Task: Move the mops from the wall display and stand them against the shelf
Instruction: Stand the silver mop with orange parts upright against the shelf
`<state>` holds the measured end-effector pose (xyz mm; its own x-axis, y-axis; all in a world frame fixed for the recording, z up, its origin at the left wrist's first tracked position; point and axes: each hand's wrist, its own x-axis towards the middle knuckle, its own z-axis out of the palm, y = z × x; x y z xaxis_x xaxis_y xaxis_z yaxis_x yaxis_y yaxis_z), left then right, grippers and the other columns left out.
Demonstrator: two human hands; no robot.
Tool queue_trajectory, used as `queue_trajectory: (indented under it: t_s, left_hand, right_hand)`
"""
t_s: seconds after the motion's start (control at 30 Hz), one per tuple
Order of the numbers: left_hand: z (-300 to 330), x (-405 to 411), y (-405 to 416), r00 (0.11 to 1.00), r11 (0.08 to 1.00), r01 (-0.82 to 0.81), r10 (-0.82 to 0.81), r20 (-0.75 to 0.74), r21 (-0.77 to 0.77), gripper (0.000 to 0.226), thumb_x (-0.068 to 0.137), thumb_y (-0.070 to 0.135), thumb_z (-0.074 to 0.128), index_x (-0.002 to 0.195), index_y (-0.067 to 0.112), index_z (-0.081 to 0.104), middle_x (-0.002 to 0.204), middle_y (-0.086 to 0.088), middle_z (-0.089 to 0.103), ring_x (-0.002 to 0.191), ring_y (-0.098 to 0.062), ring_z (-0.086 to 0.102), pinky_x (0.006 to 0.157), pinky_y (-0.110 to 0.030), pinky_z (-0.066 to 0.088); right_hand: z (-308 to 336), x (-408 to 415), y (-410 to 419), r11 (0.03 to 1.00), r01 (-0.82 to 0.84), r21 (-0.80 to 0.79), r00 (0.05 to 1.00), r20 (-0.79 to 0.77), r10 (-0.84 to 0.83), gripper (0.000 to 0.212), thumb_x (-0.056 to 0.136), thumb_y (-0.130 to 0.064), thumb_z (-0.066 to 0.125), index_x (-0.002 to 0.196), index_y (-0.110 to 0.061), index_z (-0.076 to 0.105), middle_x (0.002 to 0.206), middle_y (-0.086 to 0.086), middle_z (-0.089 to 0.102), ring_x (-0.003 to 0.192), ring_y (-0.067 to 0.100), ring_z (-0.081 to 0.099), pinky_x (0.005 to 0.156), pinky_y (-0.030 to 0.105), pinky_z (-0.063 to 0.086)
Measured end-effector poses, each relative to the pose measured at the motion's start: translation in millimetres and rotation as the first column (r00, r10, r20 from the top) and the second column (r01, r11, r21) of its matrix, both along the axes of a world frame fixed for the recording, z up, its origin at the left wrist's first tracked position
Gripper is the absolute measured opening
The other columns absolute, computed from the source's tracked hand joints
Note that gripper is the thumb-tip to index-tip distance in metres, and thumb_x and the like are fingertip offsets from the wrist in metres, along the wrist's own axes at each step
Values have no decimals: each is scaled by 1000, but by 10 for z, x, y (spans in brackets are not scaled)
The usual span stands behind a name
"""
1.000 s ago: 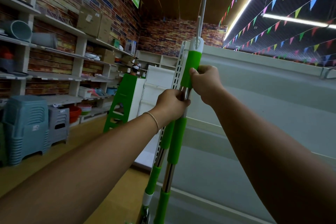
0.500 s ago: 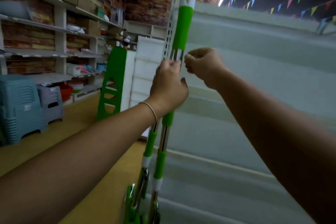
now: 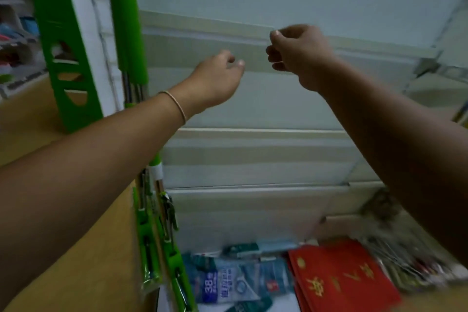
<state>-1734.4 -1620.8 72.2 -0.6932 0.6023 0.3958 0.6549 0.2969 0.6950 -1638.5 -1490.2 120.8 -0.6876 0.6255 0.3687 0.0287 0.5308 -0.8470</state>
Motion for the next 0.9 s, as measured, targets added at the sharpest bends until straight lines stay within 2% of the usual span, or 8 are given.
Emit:
queue_trajectory:
  t_s: [0.1, 0.2, 0.27, 0.37, 0.5, 0.63, 0.77, 0.9]
  left_hand:
    - [-77, 293, 353, 996, 996, 82, -82, 19, -46, 48, 98, 42, 41, 133, 11, 50, 131, -16, 57, 119, -32, 53, 94, -32, 42]
    - [-162, 647, 756, 983, 982, 176, -172, 61, -67, 44, 98, 43, 42, 127, 12, 53, 126, -22, 58, 115, -39, 56, 95, -40, 47]
    - [-241, 942, 1058, 971, 969, 233, -228, 68, -76, 38, 98, 41, 43, 121, 13, 55, 122, -19, 60, 112, -37, 57, 96, -44, 49]
    - [-406, 1414, 1512, 940, 936, 337, -330, 82, -103, 28, 98, 37, 42, 109, 16, 56, 109, -14, 60, 108, -36, 59, 90, -49, 52]
    - [-729, 2160, 2273, 892, 871, 451, -443, 89, -194, 40, 98, 41, 41, 126, 15, 53, 119, -12, 59, 110, -29, 58, 95, -45, 50]
    - [-888, 2929, 3023, 815, 786, 577, -571, 98, -223, 40, 98, 43, 41, 126, 17, 54, 116, -12, 61, 108, -29, 59, 94, -48, 50]
    - [-988, 3713, 3681, 715, 687, 696, -688, 120, -206, 34, 96, 45, 42, 121, 24, 53, 110, -9, 62, 105, -29, 60, 91, -51, 51]
    - [-1059, 4516, 4252, 619, 593, 777, -781, 84, -212, 37, 99, 40, 42, 127, 18, 52, 113, -7, 60, 104, -24, 60, 91, -46, 52]
  right_hand:
    - [-175, 447, 315, 999, 54, -5, 998, 33, -54, 21, 100, -23, 53, 82, -16, 61, 92, 11, 67, 81, 18, 64, 84, 39, 58]
    - [-355, 959, 657, 994, 111, -6, 991, 83, -110, 16, 101, -23, 52, 95, -11, 62, 105, 19, 69, 85, 18, 63, 86, 40, 57]
    - [-461, 1341, 912, 987, 160, 1, 981, 112, -159, 18, 101, -24, 52, 104, -9, 63, 112, 18, 69, 87, 18, 64, 86, 39, 57]
    - [-622, 1905, 1270, 975, 216, 57, 962, 160, -223, 23, 102, -27, 51, 110, -10, 63, 108, 13, 70, 95, 21, 69, 86, 35, 58]
    - [-933, 2767, 1860, 956, 279, 96, 936, 197, -293, 25, 102, -29, 50, 113, -10, 63, 107, 11, 70, 98, 22, 69, 84, 35, 59]
    - [-1126, 3625, 2394, 916, 387, 109, 885, 236, -402, 30, 102, -26, 50, 110, -2, 66, 107, 20, 70, 85, 19, 64, 80, 42, 57]
    - [-1237, 4573, 2772, 857, 500, 126, 815, 264, -515, 27, 103, -25, 49, 114, -5, 64, 109, 18, 68, 88, 17, 62, 81, 33, 56]
    - [-1304, 5504, 3076, 767, 625, 145, 721, 271, -638, 30, 102, -27, 48, 112, -5, 65, 113, 21, 67, 98, 26, 66, 84, 41, 55]
